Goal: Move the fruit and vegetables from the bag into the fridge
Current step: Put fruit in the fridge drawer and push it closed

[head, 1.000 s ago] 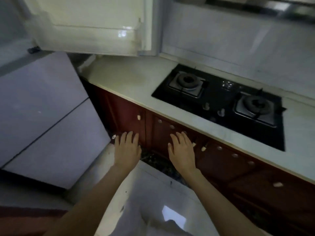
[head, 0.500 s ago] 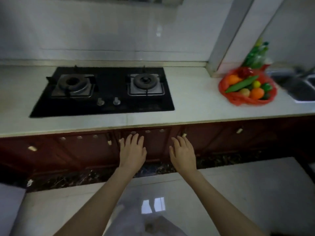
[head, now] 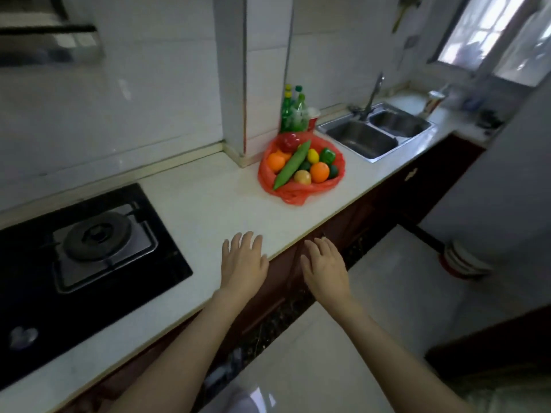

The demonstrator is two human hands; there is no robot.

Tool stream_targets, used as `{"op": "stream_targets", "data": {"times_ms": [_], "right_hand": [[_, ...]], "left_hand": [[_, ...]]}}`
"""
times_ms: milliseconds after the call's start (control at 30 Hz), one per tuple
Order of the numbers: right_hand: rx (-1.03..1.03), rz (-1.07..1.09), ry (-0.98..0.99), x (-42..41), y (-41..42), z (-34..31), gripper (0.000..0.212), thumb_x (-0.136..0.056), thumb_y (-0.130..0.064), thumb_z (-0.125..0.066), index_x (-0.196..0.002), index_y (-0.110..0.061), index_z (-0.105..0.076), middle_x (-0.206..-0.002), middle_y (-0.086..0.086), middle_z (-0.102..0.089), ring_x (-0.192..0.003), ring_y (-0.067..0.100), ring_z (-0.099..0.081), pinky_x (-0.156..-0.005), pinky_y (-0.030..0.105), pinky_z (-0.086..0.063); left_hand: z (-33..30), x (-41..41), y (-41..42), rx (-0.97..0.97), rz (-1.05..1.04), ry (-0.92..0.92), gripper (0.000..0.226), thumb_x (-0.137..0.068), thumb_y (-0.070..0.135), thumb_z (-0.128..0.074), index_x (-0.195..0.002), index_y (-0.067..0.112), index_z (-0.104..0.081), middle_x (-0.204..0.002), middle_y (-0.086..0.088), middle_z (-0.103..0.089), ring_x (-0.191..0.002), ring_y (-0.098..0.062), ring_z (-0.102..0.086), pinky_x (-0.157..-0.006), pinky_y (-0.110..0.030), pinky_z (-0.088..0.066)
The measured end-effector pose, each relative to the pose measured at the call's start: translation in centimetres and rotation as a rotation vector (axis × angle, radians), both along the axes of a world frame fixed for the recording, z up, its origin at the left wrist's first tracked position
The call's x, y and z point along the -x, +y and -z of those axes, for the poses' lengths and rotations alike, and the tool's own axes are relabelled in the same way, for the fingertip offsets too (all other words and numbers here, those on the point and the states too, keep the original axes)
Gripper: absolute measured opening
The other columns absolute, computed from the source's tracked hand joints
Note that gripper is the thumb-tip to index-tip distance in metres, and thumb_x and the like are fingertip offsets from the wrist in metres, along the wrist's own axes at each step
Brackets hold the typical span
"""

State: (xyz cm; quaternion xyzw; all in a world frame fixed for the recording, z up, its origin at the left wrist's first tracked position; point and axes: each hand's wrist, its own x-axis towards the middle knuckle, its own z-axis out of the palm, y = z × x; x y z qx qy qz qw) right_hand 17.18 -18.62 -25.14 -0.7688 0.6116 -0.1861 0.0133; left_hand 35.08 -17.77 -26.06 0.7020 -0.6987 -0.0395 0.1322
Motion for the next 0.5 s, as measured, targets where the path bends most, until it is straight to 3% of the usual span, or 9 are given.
{"op": "stream_targets", "data": {"times_ms": [100, 233, 333, 500], "right_hand": [[0.024, 0.080, -0.018, 1.7, -3.7, -0.7, 0.031, -0.085, -0.012, -0.065, -0.112, 0.002, -0.063, -0.107, 0.020, -0.066, -0.107, 0.038, -0.059, -0.101, 0.043, -0.042], [-0.060, 0.169, 0.006, 4.3, -7.1, 0.2, 0.040, -0.097, -0.023, -0.047, -0.130, -0.002, -0.052, -0.131, 0.017, -0.054, -0.129, 0.033, -0.042, -0.113, 0.038, -0.026], [-0.069, 0.209, -0.005, 6.3, -9.7, 1.3, 0.042, -0.101, -0.027, -0.038, -0.135, -0.005, -0.047, -0.138, 0.013, -0.049, -0.134, 0.029, -0.036, -0.115, 0.030, -0.015], [-0.174, 0.189, 0.002, 10.9, -16.0, 3.5, 0.046, -0.101, -0.032, -0.033, -0.143, -0.012, -0.037, -0.148, 0.007, -0.038, -0.141, 0.023, -0.024, -0.116, 0.031, -0.015]], "left_hand": [[-0.5, 1.1, -5.5, 0.013, 0.100, -0.024, 0.048, -0.095, 0.033, -0.040, -0.140, 0.017, -0.038, -0.146, -0.004, -0.038, -0.136, -0.025, -0.028, -0.114, -0.044, -0.017], [0.1, 2.6, -10.9, -0.001, 0.180, -0.060, 0.048, -0.094, 0.033, -0.042, -0.138, 0.017, -0.040, -0.144, -0.004, -0.041, -0.134, -0.025, -0.031, -0.111, -0.044, -0.022], [1.2, 4.3, -14.5, -0.020, 0.222, -0.080, 0.048, -0.093, 0.034, -0.044, -0.137, 0.016, -0.042, -0.142, -0.004, -0.043, -0.133, -0.025, -0.033, -0.109, -0.043, -0.025], [3.3, 8.7, -19.9, -0.015, 0.236, -0.034, 0.041, -0.085, 0.023, -0.058, -0.124, 0.009, -0.056, -0.128, -0.011, -0.056, -0.120, -0.031, -0.049, -0.101, -0.048, -0.036]]}}
